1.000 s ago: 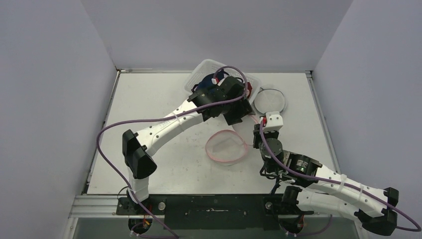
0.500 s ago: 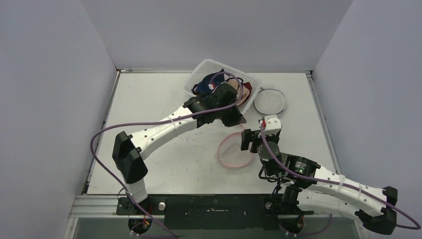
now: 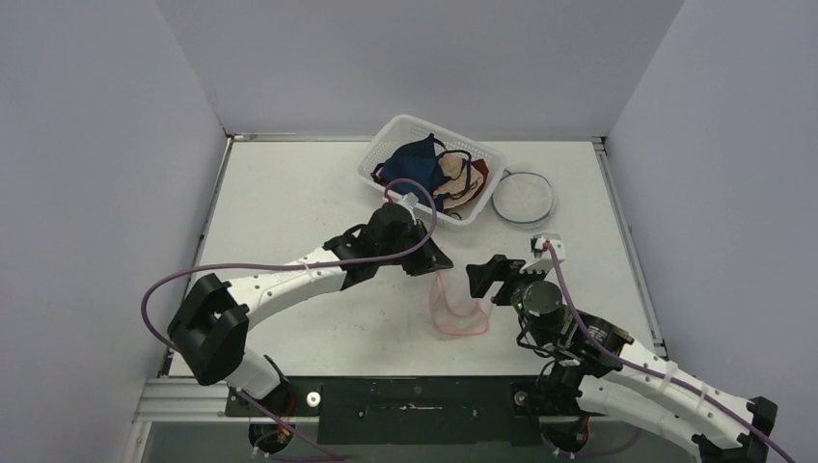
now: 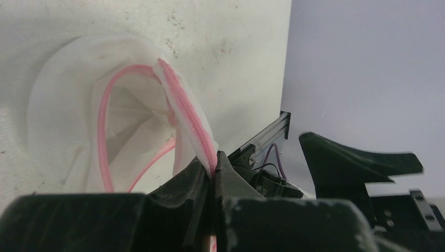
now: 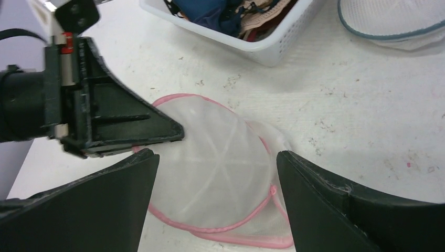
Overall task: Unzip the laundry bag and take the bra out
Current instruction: Close the laundry bag at the center of the board.
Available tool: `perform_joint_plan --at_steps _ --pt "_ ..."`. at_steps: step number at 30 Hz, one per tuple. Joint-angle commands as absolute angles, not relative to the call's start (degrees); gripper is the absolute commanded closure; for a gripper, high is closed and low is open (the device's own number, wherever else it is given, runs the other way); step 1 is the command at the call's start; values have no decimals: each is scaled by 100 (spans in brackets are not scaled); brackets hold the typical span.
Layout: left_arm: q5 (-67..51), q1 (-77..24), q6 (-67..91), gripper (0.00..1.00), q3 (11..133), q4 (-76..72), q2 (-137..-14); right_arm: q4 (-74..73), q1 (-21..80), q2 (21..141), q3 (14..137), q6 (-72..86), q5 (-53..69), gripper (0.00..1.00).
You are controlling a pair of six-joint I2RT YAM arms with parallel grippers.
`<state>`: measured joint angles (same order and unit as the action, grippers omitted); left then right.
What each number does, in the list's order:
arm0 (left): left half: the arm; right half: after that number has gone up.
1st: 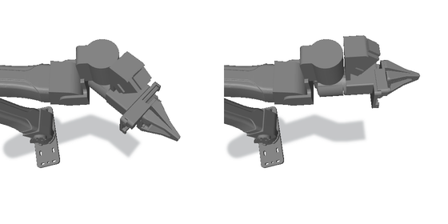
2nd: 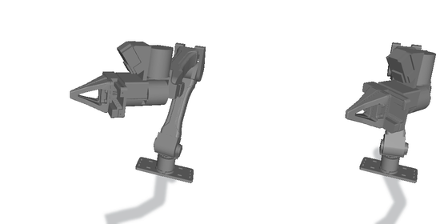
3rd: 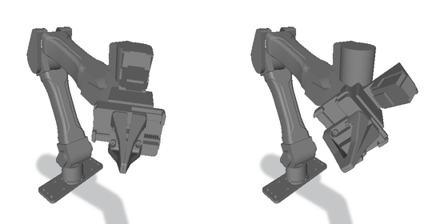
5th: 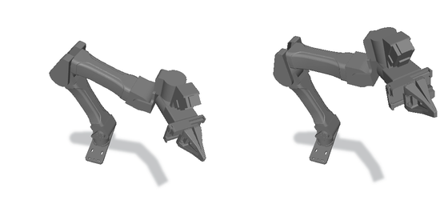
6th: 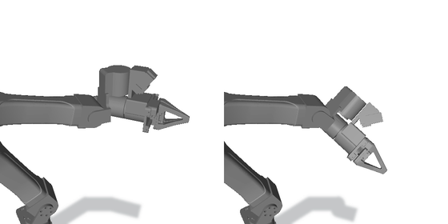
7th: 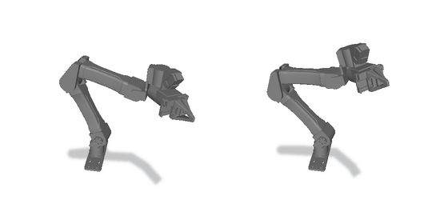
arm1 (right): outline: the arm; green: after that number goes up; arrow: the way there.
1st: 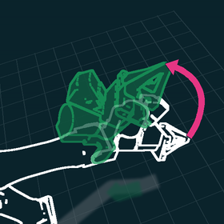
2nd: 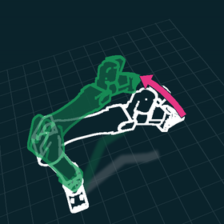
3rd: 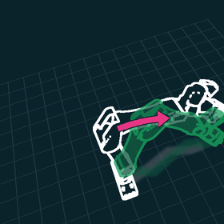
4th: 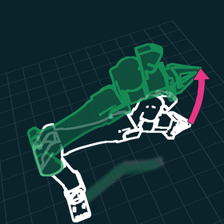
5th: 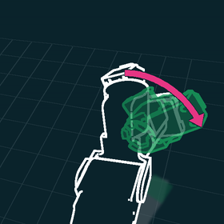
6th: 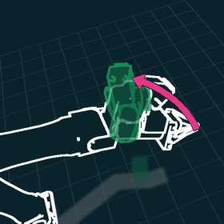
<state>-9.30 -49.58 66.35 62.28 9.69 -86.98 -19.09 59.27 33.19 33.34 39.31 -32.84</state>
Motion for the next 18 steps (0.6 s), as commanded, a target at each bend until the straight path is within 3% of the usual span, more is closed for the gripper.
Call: perform_joint_plan --at_steps 1,11,18 --pt "-1534 -4825 6489 100 5864 -700 -8284 -1527 5043 3465 3114 4237 -2102 14" --pt "-1935 -4829 6981 100 3884 -3365 -7647 -256 1882 3815 2084 4291 2305 17" --pt "-1883 -4899 6969 100 2967 -4657 -7687 543 1517 3939 1511 4653 3230 20"
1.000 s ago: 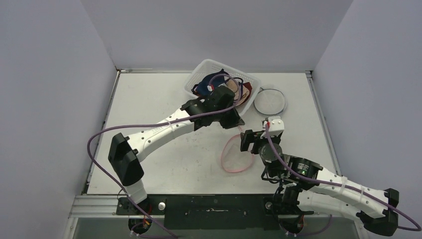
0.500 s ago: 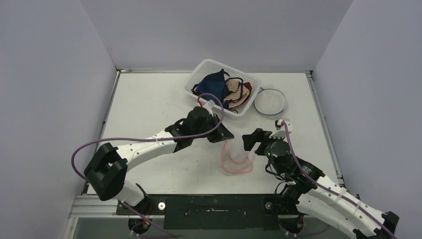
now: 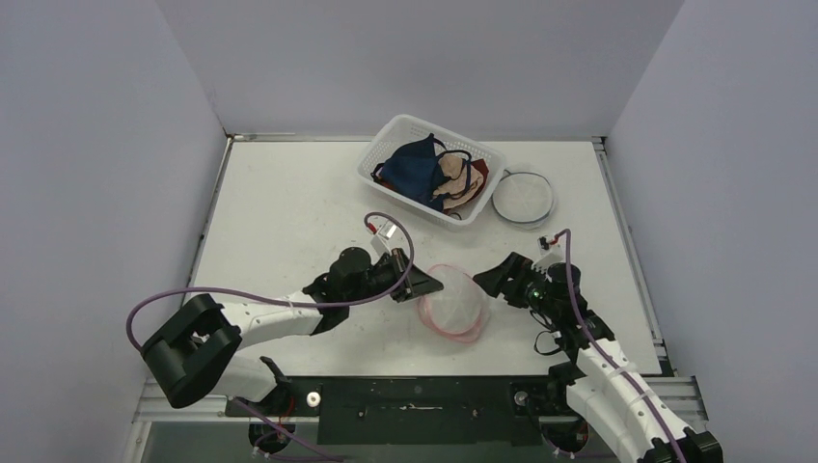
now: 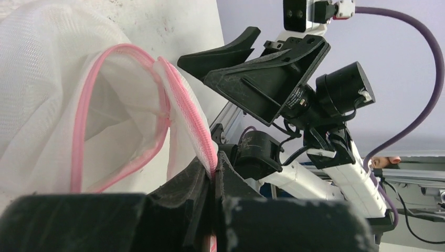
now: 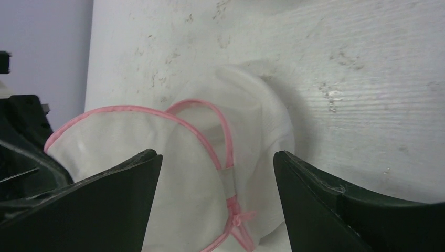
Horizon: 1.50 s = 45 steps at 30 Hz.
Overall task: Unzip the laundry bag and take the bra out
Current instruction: Close the laundry bag at the center of the board.
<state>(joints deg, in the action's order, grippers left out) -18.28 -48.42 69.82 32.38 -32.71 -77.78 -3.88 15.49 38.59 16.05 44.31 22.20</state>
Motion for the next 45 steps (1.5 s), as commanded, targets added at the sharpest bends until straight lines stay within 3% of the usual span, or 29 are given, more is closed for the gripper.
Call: perform_joint_plan --at_steps 1,19,30,45 --pt "-1855 -4904 6928 100 2876 -4778 -7697 634 1515 3974 1444 4711 3313 20" --pt "-1639 -5070 6835 100 2190 -6190 -8628 357 1512 3099 426 5055 3572 27" --pt "-1291 -5064 6291 100 2082 -5711 -8648 -138 1520 2403 36 5249 3576 23" --pt "-1738 -4982 5374 100 3182 -4551 -8527 628 1569 2634 -467 5712 3303 27"
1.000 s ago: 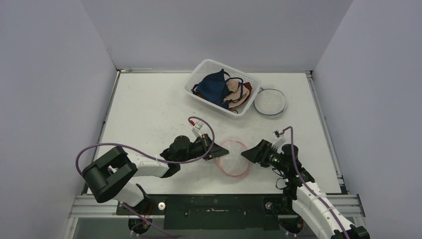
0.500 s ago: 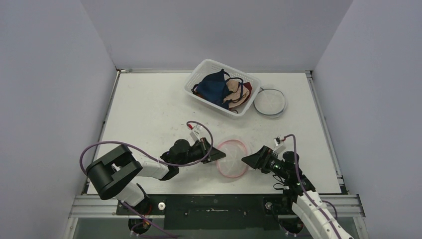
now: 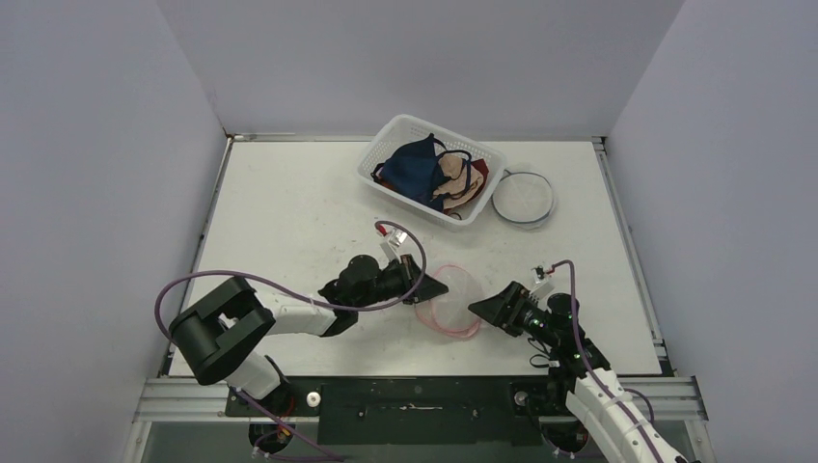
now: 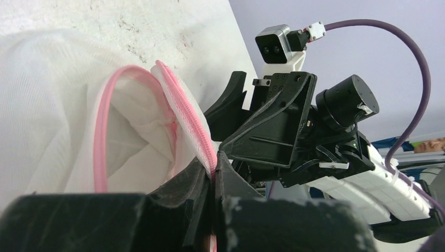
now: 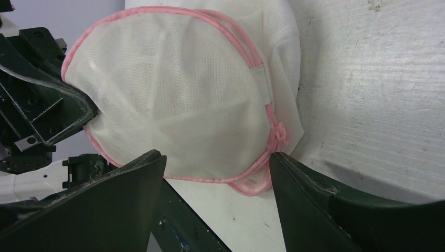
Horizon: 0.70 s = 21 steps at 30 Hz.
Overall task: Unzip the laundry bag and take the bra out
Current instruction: Close the laundry bag at the center of the board.
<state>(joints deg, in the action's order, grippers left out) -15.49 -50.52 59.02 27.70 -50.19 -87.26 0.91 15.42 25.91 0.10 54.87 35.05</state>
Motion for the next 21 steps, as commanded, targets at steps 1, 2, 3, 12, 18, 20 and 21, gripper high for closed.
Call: perform_joint_plan --at_steps 1,2,3,12,18,20,21 --pt "-1778 -4946 5305 100 3250 -4438 -8526 698 1575 2607 -516 5785 3247 27" --pt "-1818 -4904 5256 100 3313 -4357 -8531 800 1584 2575 -581 5892 3204 27" --pt "-1864 -4859 5228 100 3354 -4299 -8545 892 1589 2551 -636 5984 3136 27" --pt "-2041 -4675 5385 100 3249 -4442 -8793 765 1734 2705 -585 5846 2407 27" --pt "-2141 -4685 5917 100 2980 -5213 -9082 1384 1856 3260 -762 5873 2307 25" --pt "-2172 -4685 6017 100 2926 -5425 -9179 1598 2000 3472 -780 5915 2171 26" --pt "-2173 -4683 6040 100 2905 -5486 -9218 1714 2100 3573 -782 5956 2099 26"
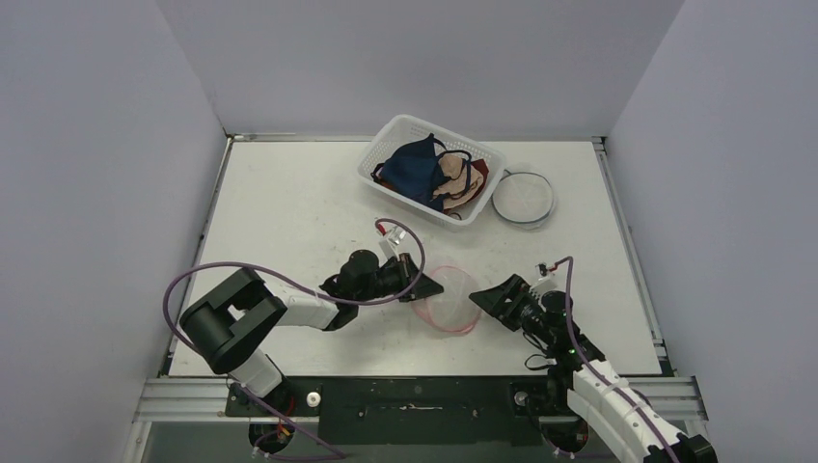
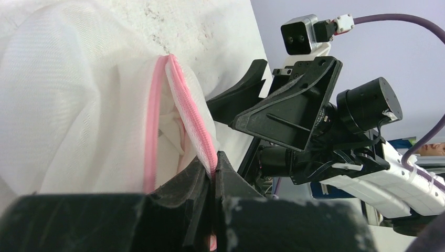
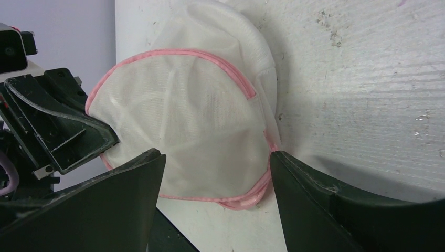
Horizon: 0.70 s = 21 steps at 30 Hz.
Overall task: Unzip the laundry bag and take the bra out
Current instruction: Close the laundry bag at the center of the board.
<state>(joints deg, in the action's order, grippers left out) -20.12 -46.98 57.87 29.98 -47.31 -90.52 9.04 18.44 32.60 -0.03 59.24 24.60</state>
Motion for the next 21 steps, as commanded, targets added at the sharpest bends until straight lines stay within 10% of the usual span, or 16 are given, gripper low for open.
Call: perform_joint_plan --at_steps 1,21 --pt "-2162 -4682 6050 100 2887 -5516 -9241 1826 2216 3664 -787 6004 1997 26" --pt "-1131 -4289 6012 100 2511 -4783 -8982 2332 3572 4424 -815 6988 324 22"
